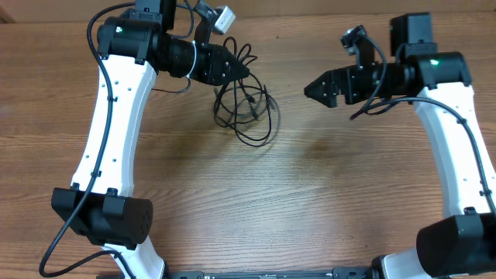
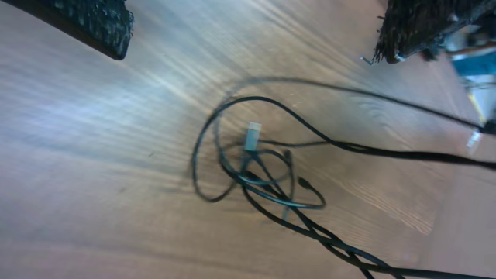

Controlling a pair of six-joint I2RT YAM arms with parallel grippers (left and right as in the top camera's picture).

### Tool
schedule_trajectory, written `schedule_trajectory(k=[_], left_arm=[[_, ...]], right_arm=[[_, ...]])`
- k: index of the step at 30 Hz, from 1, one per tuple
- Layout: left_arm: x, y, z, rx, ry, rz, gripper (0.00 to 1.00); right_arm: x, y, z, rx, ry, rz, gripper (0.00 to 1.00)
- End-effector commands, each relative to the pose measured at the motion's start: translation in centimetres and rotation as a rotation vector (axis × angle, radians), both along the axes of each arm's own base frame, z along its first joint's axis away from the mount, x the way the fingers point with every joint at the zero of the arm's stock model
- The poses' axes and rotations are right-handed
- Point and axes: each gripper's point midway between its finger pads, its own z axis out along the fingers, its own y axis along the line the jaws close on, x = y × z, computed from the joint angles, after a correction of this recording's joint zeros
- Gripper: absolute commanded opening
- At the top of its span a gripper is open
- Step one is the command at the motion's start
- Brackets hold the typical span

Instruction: Untangle cables

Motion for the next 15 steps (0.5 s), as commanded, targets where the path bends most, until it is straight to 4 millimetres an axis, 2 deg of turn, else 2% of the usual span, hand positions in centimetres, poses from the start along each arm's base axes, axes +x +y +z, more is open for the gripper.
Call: schedule_trajectory(k=[1, 8, 13, 15], left_arm=[[-1.5, -0.4, 5.6, -0.099, -0.077, -0.01, 0.04], [-1.2, -0.4, 8.2, -0.128, -0.123, 0.018, 0.04], [-0.5, -0.6, 10.1, -0.172, -0.118, 0.064, 0.04], [-0.8, -0.9, 11.2, -0.21, -0.121, 0.048, 0.04]], right_arm=[[0.0, 1.6, -2.3, 0.036, 0.193, -0.116, 1.0], [0.0, 3.9, -5.7, 0.004, 0.358, -0.229, 1.0], [1.4, 3.8, -7.8, -0.144, 0.338, -0.428, 1.0], [2.1, 3.6, -8.2, -0.169, 0.322, -0.528, 1.0]])
